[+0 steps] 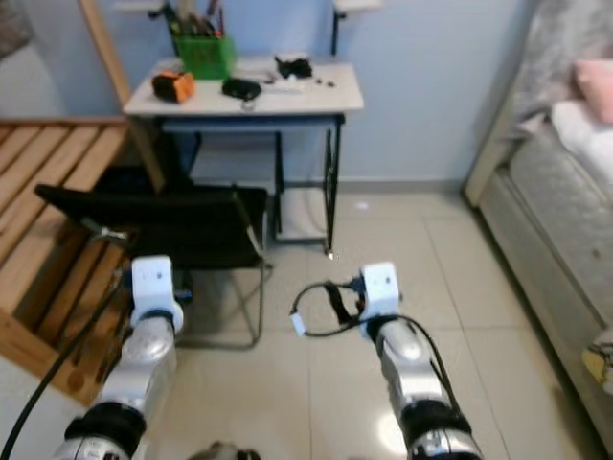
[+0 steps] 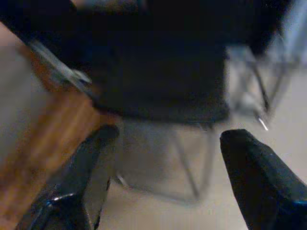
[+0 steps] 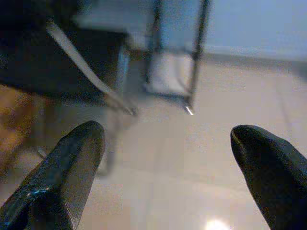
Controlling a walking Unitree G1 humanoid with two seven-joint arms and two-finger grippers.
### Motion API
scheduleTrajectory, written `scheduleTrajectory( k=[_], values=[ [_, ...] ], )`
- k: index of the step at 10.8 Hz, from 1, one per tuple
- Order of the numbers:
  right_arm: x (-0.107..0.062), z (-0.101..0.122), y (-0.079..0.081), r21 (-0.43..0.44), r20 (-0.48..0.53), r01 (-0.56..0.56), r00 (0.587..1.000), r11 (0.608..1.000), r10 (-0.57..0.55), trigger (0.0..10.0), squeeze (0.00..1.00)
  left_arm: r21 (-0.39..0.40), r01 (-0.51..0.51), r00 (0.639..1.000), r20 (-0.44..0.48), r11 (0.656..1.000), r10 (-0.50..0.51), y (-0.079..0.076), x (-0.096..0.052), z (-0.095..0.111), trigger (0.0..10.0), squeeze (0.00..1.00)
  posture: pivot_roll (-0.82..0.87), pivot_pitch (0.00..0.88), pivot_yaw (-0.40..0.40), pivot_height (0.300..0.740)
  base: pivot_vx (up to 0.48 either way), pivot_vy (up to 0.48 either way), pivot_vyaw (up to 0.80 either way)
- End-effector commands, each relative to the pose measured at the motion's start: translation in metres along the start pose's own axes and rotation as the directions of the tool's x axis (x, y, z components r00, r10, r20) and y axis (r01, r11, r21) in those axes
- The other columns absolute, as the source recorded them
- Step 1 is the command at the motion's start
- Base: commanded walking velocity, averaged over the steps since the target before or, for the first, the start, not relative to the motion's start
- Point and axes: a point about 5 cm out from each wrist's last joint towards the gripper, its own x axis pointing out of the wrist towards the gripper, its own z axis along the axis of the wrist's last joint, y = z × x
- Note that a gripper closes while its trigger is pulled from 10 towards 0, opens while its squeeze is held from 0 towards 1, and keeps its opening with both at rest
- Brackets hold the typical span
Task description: Clean up the room
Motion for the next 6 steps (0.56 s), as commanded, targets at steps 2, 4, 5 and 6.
scheduleTrajectory(
  k=[2,4,5,6],
  values=[
    [-0.024,-0.073,0.002,-0.055,-0.386,0.087,0.917,0.995,-0.102,10.0,0.0,-0.028,0.189,0.874,-0.451,0.982,-0.181,-0.013,-0.029,-0.088,10.0,0.0,-0.11,0.0,0.037,0.74,0.0,0.0,0.0],
    [-0.045,-0.107,0.001,-0.062,-0.584,0.088,0.805,0.994,-0.108,10.0,0.0,0.038,0.216,0.805,-0.573,0.976,-0.155,-0.009,-0.047,-0.116,10.0,0.0,-0.14,0.0,0.037,0.74,0.0,0.0,0.0],
    [-0.048,-0.111,0.004,-0.023,-0.617,0.08,0.783,0.997,-0.077,10.0,0.0,0.02,0.213,0.781,-0.604,0.977,-0.158,-0.01,-0.049,-0.12,10.0,0.0,-0.15,0.0,0.044,0.74,0.0,0.0,0.0],
    [-0.053,-0.119,0.013,0.06,-0.669,0.046,0.743,0.997,0.006,10.0,0.0,0.006,0.226,0.762,-0.624,0.974,-0.173,-0.013,-0.052,-0.122,10.0,0.0,-0.16,0.0,0.045,0.74,0.0,0.0,0.0]
  ],
)
